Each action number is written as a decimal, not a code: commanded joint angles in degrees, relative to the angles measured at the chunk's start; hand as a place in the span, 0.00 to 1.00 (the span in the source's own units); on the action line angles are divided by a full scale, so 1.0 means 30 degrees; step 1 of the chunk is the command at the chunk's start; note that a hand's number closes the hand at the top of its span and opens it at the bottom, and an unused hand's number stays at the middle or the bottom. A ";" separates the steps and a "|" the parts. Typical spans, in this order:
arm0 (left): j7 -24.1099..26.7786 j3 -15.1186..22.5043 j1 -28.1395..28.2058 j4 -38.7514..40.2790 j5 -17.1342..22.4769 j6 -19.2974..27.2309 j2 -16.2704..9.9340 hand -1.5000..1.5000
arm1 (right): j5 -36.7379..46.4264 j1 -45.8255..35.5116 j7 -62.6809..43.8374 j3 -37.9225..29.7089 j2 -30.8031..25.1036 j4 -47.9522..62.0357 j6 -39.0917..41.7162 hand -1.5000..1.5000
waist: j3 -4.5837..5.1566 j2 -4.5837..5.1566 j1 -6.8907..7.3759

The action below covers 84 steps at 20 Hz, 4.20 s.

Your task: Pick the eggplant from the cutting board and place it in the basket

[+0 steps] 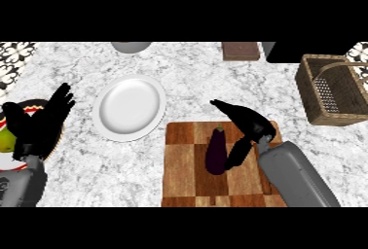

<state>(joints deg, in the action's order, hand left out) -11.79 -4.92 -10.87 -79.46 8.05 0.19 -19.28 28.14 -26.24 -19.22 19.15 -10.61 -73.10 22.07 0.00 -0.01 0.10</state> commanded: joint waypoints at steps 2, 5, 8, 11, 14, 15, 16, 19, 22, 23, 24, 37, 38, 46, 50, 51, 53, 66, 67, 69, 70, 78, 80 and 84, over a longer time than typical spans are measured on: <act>-0.0719 -0.0527 -0.1049 0.0367 0.0007 -0.0435 0.0047 0.50 | -0.0428 0.0402 0.1141 -0.1244 -0.0107 -0.0512 0.1264 0.00 | 0.0001 0.0003 -0.0044; -0.0865 -0.0494 -0.0121 -0.0517 -0.0419 -0.0457 0.0420 0.50 | 0.0330 0.0830 0.0858 -0.0885 0.0869 -0.1158 0.1414 0.00 | 0.0001 -0.0004 -0.0009; -0.1806 -0.0717 -0.1158 -0.0407 -0.0528 -0.0272 0.0529 0.50 | 0.1143 0.0846 0.1633 -0.0900 0.1009 -0.0283 0.1281 0.00 | 0.0000 0.0006 -0.0017; -0.0427 -0.0803 -0.0735 0.0367 -0.0738 -0.0698 0.0691 0.50 | 0.2379 0.1596 0.1230 -0.0205 0.1159 -0.0413 0.0859 0.00 | 0.0002 0.0003 -0.0018; -0.0356 -0.0975 -0.1116 0.0762 -0.0908 -0.0711 0.0978 0.50 | 0.3064 0.1932 0.1213 -0.0497 0.1225 -0.0856 0.0804 0.00 | 0.0003 0.0003 -0.0043; 0.1901 -0.0932 0.1071 0.0608 -0.1138 -0.1245 0.0912 0.50 | 0.3163 0.0635 0.1769 -0.0934 0.1431 0.0927 0.0063 0.00 | 0.0004 0.0020 0.0079; 0.0041 -0.1172 -0.1972 0.1697 -0.0984 -0.0895 0.0790 0.50 | 0.3586 0.0554 0.2213 -0.0651 0.2047 0.1894 -0.0196 0.00 | 0.0001 0.0030 -0.0006; 0.0926 -0.1586 0.0206 0.0725 -0.0845 -0.1757 0.0465 0.50 | 0.4257 0.0510 0.2086 -0.0660 0.2126 0.1955 -0.0103 0.00 | 0.0002 0.0017 0.0046; -0.0533 0.0006 -0.0881 0.0079 -0.2205 0.0082 0.1992 0.50 | 0.5173 0.2152 0.2727 0.0766 0.1727 0.0928 -0.0267 1.00 | 0.0000 0.0015 -0.0059; -0.0019 -0.1091 0.0520 -0.0445 -0.0989 -0.1341 0.0853 0.50 | 0.4912 0.0511 0.3169 0.0532 0.0784 0.1762 0.1408 1.00 | 0.0003 0.0021 0.0134; -0.0210 -0.1083 0.0203 -0.0416 -0.1122 -0.1358 0.0825 0.50 | 0.5875 0.0615 0.3404 0.1019 0.2034 0.3276 -0.0322 1.00 | -0.0001 0.0032 0.0125; 0.0778 -0.1463 0.0193 0.0656 -0.1680 -0.1521 0.1258 0.50 | 0.7739 0.3905 0.3182 0.2265 0.2744 -0.0602 -0.0184 1.00 | 0.0009 -0.0039 -0.0187; 0.0418 -0.1523 -0.0259 0.0399 -0.1854 -0.0653 0.1613 0.50 | 0.7802 0.4496 0.1775 0.2748 0.2865 -0.3046 0.0692 1.00 | 0.0013 -0.0080 -0.0295; -0.0343 -0.2368 0.0356 -0.0464 -0.1139 -0.1117 0.0669 0.50 | 0.7517 1.3559 0.1432 0.6268 0.0178 -1.5040 -0.0113 1.00 | 0.0018 -0.0319 -0.1030; 0.0115 -0.2215 0.0906 -0.0073 -0.0956 -0.1619 0.0882 0.50 | 0.5071 1.6136 0.2236 0.6588 0.0789 -1.8902 -0.0993 1.00 | 0.0006 -0.0205 -0.0922; -0.0450 -0.1943 0.0281 -0.0624 -0.1349 -0.1057 0.0969 0.50 | 0.4153 1.6401 0.2582 0.6560 0.1490 -1.9700 -0.1451 1.00 | -0.0028 -0.0249 -0.1088; -0.0551 -0.1933 0.0571 -0.0333 -0.1373 -0.1070 0.1046 0.50 | 0.4526 1.7227 0.2244 0.7390 0.1076 -2.2771 -0.1639 1.00 | -0.0005 -0.0282 -0.0988; -0.0603 -0.1443 0.0310 -0.0774 -0.1404 -0.1230 0.1415 0.50 | 0.6120 1.3860 -0.3289 0.4876 0.2803 -2.7207 -0.0882 1.00 | 0.0083 -0.0157 -0.0492; -0.0539 -0.1670 0.0194 -0.0503 -0.1537 -0.1125 0.1153 0.50 | 0.5508 1.3238 -0.3444 0.3891 0.2665 -2.7149 -0.0399 1.00 | 0.0071 -0.0072 -0.0434; 0.0145 -0.1854 0.0370 -0.0264 -0.1337 -0.1510 0.1022 0.50 | 0.5993 1.1402 -0.4725 0.3560 0.3529 -2.6404 -0.0809 1.00 | 0.0098 -0.0056 -0.0312; -0.0563 -0.1667 0.0134 -0.0502 -0.1402 -0.1192 0.1251 0.50 | 0.5752 1.0526 -0.5303 0.3046 0.3537 -2.6308 -0.0679 1.00 | 0.0091 -0.0073 -0.0301; -0.0338 -0.1339 0.0062 -0.0512 -0.1547 -0.1306 0.1478 0.50 | 0.3821 0.2293 -0.9937 -0.2050 0.3537 -2.3976 0.0288 1.00 | 0.0064 -0.0072 -0.0134; -0.0597 -0.1759 0.0072 -0.0567 -0.1429 -0.1324 0.1036 0.50 | 0.3975 -0.0404 -1.1073 -0.3558 0.3537 -2.2733 0.1161 1.00 | 0.0069 -0.0101 0.0003; -0.0749 -0.1474 -0.0192 -0.0597 -0.1358 -0.1357 0.1432 0.50 | 0.3011 -0.4971 -1.2001 -0.7906 0.1775 -1.9937 0.2694 1.00 | 0.0027 -0.0080 -0.0062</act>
<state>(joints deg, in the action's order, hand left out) -12.86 -9.45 -10.96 -80.56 3.42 -3.63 -15.22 42.52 -30.50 -49.56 5.12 -2.36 -132.54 25.02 0.15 -0.19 -0.19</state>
